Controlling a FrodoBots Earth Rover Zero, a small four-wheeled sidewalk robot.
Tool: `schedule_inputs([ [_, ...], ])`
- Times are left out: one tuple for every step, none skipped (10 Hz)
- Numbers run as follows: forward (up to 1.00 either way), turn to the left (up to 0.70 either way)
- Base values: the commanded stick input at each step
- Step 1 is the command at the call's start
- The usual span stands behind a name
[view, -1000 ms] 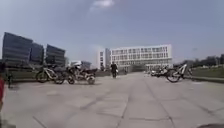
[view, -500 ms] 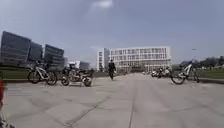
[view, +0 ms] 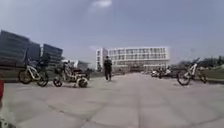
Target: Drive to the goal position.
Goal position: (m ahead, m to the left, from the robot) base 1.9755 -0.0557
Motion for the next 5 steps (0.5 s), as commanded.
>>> schedule_inputs([
  [1.0,-0.23],
  [1.0,-0.3],
  [1.0,-0.37],
  [1.0,-0.34],
  [1.0,-0.22],
])
